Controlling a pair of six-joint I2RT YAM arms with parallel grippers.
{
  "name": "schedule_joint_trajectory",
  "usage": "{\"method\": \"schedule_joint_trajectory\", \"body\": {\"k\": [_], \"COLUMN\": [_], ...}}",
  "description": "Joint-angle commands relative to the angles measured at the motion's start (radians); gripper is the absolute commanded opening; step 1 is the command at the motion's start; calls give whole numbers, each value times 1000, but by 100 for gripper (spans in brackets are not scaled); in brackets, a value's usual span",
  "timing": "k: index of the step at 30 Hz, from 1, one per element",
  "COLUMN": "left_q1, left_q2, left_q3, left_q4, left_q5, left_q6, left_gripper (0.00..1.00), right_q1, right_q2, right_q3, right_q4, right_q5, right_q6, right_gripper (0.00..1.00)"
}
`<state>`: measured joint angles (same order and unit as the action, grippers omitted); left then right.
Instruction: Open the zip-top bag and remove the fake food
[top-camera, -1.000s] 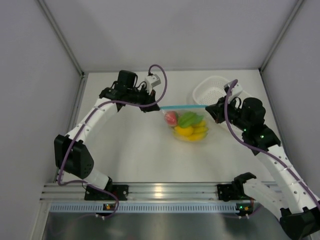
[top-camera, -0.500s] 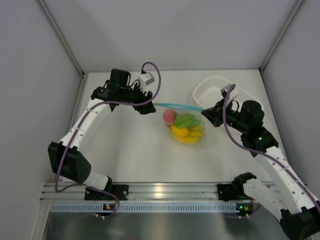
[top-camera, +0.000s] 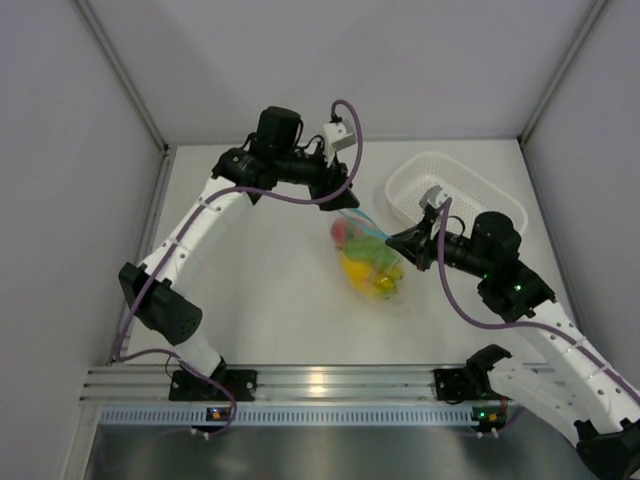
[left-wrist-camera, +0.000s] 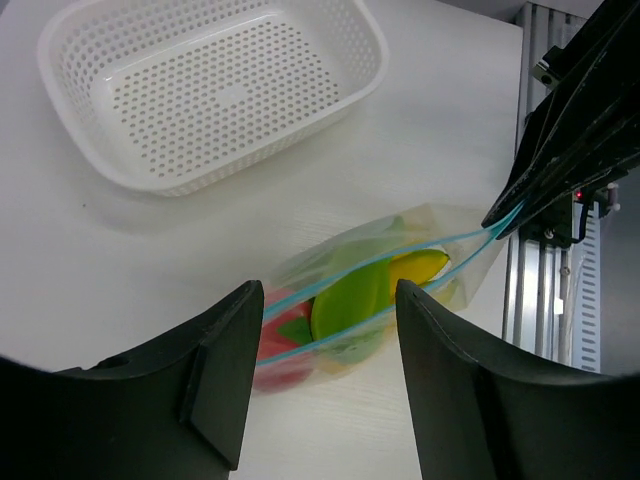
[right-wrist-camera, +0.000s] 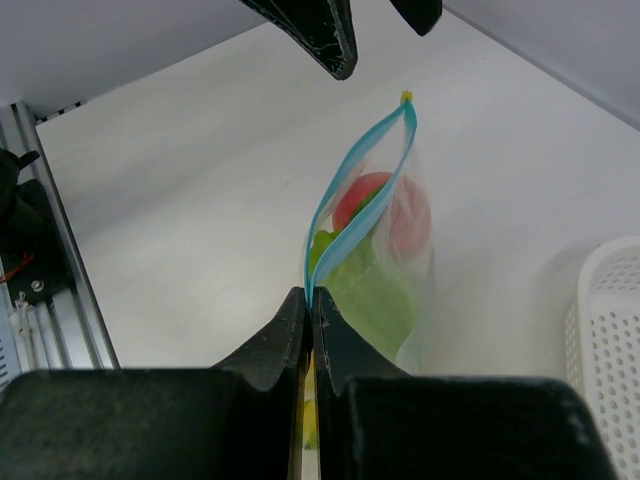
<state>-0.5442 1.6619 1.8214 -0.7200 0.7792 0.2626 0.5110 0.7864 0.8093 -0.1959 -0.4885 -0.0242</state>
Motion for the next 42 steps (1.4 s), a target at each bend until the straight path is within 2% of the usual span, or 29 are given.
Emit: {"method": "schedule_joint_trajectory", "body": {"k": [1, 9, 12, 24, 32, 37, 42], "left_q1": [0, -2, -2, 0, 4, 4, 9], "left_q2": [33, 105, 87, 55, 39, 16, -17], "left_q3": [52, 33, -2, -128, -96, -73, -86], "left_q4": [17, 17, 17, 19, 17, 17, 17], "left_q5": [40, 123, 186, 227, 197, 123, 126], "left_q6": [36, 107, 151, 208, 190, 168, 181], "left_gripper": [61, 54, 54, 52, 53, 55, 55], "right_q1": [26, 64, 67, 70, 69, 70, 69], "right_q2": [-22, -18, -18, -21, -10, -10, -12], "right_q3": [5, -1, 1, 2, 4, 2, 1], "right_q4": [30, 30, 24, 24, 21, 21, 21], "right_q5": [-22, -33, -2, 7, 30, 47, 47], "right_q6": [-46, -68, -72, -74, -71, -72, -72], "right_gripper": [0, 0, 0, 0, 0, 0, 0]}}
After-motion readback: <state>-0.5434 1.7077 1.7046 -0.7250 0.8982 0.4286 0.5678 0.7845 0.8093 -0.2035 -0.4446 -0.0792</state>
